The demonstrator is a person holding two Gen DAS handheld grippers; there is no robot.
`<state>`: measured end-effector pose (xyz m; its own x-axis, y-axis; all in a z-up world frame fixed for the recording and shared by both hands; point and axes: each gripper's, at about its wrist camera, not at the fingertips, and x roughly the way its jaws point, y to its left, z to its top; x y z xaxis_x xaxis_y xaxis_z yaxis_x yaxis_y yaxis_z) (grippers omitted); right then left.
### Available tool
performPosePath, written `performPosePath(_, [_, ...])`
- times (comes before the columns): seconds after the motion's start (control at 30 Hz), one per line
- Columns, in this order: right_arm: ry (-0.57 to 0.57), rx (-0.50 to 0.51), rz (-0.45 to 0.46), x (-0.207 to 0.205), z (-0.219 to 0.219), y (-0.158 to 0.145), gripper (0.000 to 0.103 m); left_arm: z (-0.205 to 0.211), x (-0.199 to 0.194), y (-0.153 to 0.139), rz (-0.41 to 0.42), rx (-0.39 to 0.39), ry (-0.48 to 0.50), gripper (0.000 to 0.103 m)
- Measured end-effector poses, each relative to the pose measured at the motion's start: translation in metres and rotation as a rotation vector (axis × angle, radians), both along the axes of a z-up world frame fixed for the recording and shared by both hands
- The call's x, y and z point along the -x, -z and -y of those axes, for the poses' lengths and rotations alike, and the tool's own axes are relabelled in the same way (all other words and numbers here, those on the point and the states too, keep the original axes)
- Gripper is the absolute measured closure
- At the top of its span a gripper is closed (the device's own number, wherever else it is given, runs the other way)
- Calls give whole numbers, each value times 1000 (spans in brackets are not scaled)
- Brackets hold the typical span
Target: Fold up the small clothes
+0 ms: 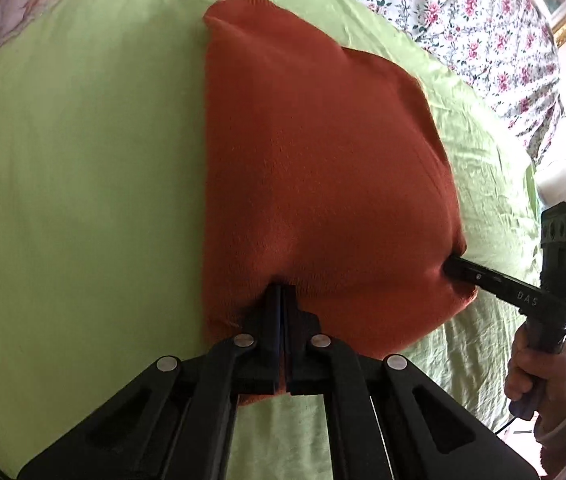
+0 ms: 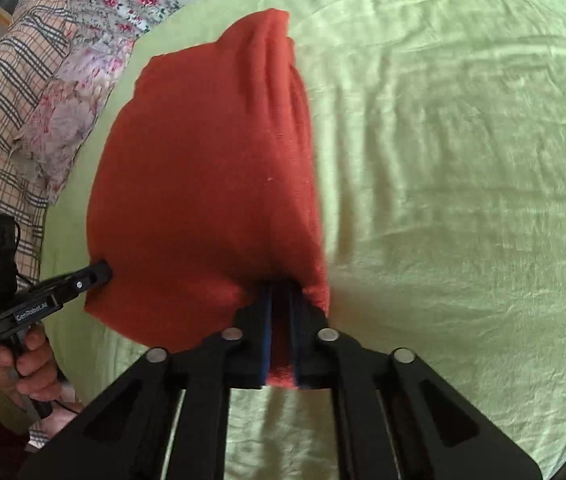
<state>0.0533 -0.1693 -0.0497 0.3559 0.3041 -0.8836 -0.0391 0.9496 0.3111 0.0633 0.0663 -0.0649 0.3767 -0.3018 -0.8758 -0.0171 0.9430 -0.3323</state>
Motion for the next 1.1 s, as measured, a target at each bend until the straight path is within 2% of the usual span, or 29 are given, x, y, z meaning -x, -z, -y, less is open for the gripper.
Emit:
performPosePath(0.3, [50, 30, 9, 22, 9, -7, 97, 8, 42, 1, 7, -51, 69, 98])
performPosePath(0.4, [77, 84, -5, 35, 11, -9, 84, 6, 55, 0, 4, -70, 88, 93])
performPosePath(0.43, [85, 91, -17, 38, 13, -8, 79, 6, 60, -1, 0, -78, 92, 88])
performPosePath(0.5, [106, 57, -5, 49, 18, -12, 79, 6, 70, -5, 9, -108, 90, 78])
performPosePath(0.57, [99, 58, 37, 59, 17, -21, 79, 5, 81, -10, 39, -142, 85, 59])
performPosePath(0.7, [88, 44, 88, 77, 9, -36, 78, 5, 96, -20, 63, -159, 81, 52])
performPosePath(0.77, [78, 43, 100, 82, 2, -41, 78, 4, 105, -23, 74, -195, 82, 43])
performPosePath(0.8, [70, 41, 103, 83, -1, -42, 78, 3, 106, -23, 75, -208, 84, 42])
performPosePath(0.9, [46, 46, 100, 87, -9, -44, 67, 2, 116, -29, 84, -236, 76, 35])
performPosePath(0.97, [29, 42, 99, 92, -12, -43, 53, 0, 123, -34, 99, -255, 59, 27])
performPosePath(1.1, [-41, 54, 100, 98, -28, -41, 32, -2, 134, -37, 104, -303, 25, 24])
